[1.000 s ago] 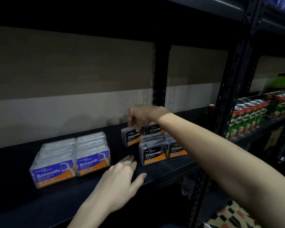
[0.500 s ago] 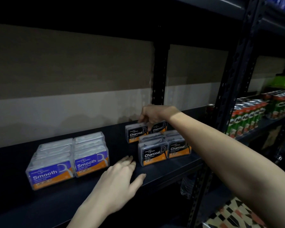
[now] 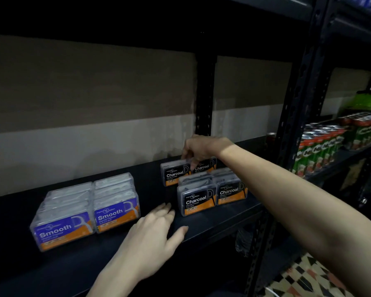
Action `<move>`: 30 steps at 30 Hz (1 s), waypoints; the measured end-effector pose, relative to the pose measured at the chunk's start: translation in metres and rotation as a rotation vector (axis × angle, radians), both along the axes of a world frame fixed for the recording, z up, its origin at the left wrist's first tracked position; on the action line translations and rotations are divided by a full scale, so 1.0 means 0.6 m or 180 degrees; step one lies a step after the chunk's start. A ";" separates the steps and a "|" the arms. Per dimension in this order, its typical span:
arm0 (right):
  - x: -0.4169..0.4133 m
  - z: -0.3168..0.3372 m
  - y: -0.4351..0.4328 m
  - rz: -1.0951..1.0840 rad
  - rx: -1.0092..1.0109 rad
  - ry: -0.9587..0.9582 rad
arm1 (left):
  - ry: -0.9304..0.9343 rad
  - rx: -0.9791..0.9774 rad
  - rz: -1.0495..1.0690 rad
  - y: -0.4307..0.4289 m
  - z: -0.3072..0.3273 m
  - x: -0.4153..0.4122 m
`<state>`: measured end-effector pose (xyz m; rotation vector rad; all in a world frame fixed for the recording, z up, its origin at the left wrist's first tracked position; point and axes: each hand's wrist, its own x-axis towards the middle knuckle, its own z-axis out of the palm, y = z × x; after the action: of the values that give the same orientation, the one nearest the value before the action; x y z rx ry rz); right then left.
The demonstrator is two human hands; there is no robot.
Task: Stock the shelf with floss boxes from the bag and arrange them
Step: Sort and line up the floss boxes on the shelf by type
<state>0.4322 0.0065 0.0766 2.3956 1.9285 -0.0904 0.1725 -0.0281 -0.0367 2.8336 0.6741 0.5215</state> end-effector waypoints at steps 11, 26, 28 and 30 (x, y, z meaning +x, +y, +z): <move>0.011 0.005 -0.005 -0.0080 -0.0074 0.0171 | 0.0053 -0.0082 -0.0008 -0.001 0.002 -0.003; -0.041 0.025 -0.107 -0.0067 0.0246 0.0238 | 0.0096 -0.0093 0.0100 -0.005 0.003 0.000; -0.034 0.010 -0.100 -0.0193 0.0035 0.0325 | 0.0108 -0.0086 0.0101 -0.006 0.004 -0.002; -0.022 0.000 -0.097 -0.0187 0.0024 0.0554 | 0.0108 -0.0091 0.0082 -0.007 0.004 -0.002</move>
<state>0.4187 -0.0518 0.0766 2.5265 1.9292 -0.3051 0.1715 -0.0321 -0.0343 2.8166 0.7192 0.4652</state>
